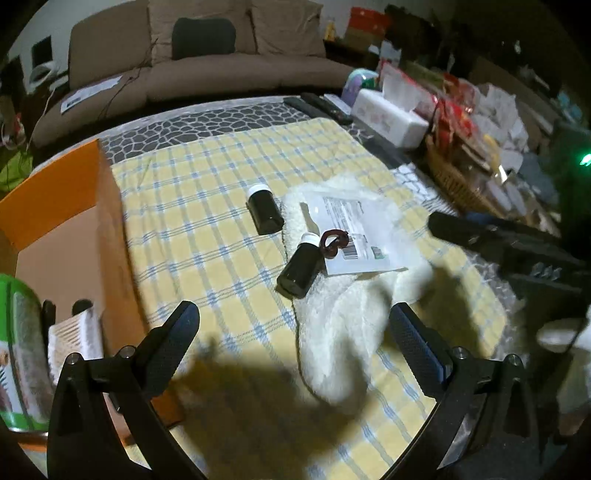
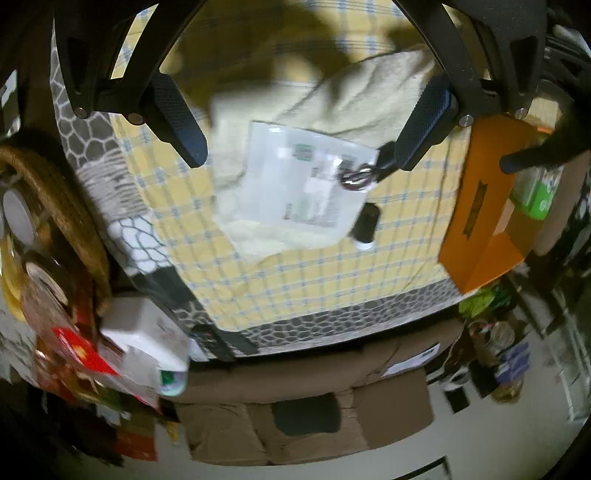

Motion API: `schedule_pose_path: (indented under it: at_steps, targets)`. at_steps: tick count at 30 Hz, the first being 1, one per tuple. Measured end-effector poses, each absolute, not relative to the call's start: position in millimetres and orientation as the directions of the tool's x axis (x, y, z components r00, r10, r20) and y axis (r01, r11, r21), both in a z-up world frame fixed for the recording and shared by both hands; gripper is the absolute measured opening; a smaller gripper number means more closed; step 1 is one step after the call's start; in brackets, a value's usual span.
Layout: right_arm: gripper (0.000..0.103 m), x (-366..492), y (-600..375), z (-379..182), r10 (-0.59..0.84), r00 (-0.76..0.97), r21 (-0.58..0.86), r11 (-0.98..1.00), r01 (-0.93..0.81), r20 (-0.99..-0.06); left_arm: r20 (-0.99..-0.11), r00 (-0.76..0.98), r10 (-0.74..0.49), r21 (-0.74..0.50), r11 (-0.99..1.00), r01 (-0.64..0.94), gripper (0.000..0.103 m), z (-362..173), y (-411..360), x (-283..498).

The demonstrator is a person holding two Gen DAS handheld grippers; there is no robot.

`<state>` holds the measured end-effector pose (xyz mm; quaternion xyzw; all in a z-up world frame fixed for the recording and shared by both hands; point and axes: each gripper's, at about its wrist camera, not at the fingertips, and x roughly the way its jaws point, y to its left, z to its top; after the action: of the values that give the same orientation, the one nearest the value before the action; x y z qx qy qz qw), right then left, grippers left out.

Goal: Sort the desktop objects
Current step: 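Withdraw both tools from the box back to the towel, then close the left tool on the red carabiner clip of the white packet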

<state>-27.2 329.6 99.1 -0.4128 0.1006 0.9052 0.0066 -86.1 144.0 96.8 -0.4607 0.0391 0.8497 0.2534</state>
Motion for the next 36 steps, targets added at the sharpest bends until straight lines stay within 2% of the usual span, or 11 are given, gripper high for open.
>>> schedule_pose_path:
  at_steps: [8, 11, 14, 21, 25, 33, 36]
  targets:
    - [0.103, -27, 363, 92, -0.100, -0.677, 0.279, -0.947, -0.161, -0.730, -0.812, -0.449, 0.372, -0.127, -0.865, -0.486, 0.101, 70, 175, -105]
    - [0.103, -27, 369, 90, -0.113, -0.681, 0.305, -0.938, -0.168, -0.723, -0.815, -0.445, 0.371, -0.123, -0.861, -0.493, 0.094, 61, 182, -111]
    - [0.103, -29, 372, 87, -0.125, -0.679, 0.318, -0.933, -0.167, -0.723, -0.815, -0.433, 0.385, -0.140, -0.856, -0.498, 0.082, 53, 182, -118]
    - [0.103, -33, 376, 80, -0.144, -0.677, 0.345, -0.923, -0.172, -0.722, -0.813, -0.411, 0.412, -0.184, -0.851, -0.491, 0.081, 40, 181, -124]
    - [0.103, -34, 377, 76, -0.156, -0.674, 0.363, -0.915, -0.177, -0.722, -0.781, -0.429, 0.453, -0.220, -0.844, -0.490, 0.081, 50, 175, -124]
    - [0.102, -37, 378, 68, -0.165, -0.662, 0.383, -0.902, -0.198, -0.731, -0.770, -0.464, 0.438, -0.132, -0.821, -0.556, 0.080, 66, 204, -128]
    - [0.102, -37, 378, 68, -0.167, -0.661, 0.385, -0.902, -0.197, -0.731, -0.784, -0.455, 0.423, -0.099, -0.809, -0.580, 0.060, 62, 219, -130]
